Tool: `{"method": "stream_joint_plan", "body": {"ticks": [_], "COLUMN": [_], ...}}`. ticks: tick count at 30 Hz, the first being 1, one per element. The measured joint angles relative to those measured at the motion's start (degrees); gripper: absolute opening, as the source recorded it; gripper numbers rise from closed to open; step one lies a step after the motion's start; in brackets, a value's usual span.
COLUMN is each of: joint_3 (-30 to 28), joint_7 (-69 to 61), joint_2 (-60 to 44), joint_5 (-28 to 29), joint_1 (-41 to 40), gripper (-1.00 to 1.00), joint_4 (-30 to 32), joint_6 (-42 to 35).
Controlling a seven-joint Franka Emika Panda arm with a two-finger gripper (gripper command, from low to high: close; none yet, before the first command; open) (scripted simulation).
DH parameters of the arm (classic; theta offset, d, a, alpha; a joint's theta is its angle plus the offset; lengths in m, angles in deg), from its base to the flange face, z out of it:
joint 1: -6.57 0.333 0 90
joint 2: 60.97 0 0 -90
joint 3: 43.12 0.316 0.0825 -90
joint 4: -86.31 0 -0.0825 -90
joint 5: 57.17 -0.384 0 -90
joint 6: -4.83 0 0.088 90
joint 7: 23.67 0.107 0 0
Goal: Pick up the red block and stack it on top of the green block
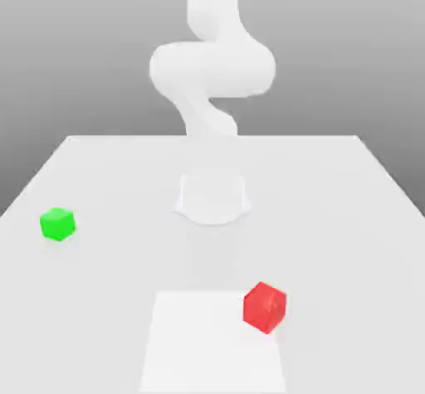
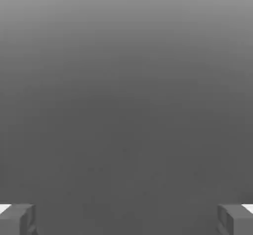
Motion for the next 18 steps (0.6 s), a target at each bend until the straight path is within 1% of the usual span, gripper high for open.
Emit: {"method": "stream_joint_plan", "body": {"ticks": [7, 13, 18], "joint_3": [-5.34, -6.83, -6.51], "joint_7": [-13.12, -23.46, -30.41], "joint_2": [-12.13, -22.41, -30.50], "joint_5": [-4.71, -7.81, -8.13], "joint_1": [8.28, 13.46, 16.38], "gripper": [0.00, 0.00, 0.00], "joint_4": [7.18, 13.16, 18.21], "joint_6": [6.91, 12.64, 17.61]}}
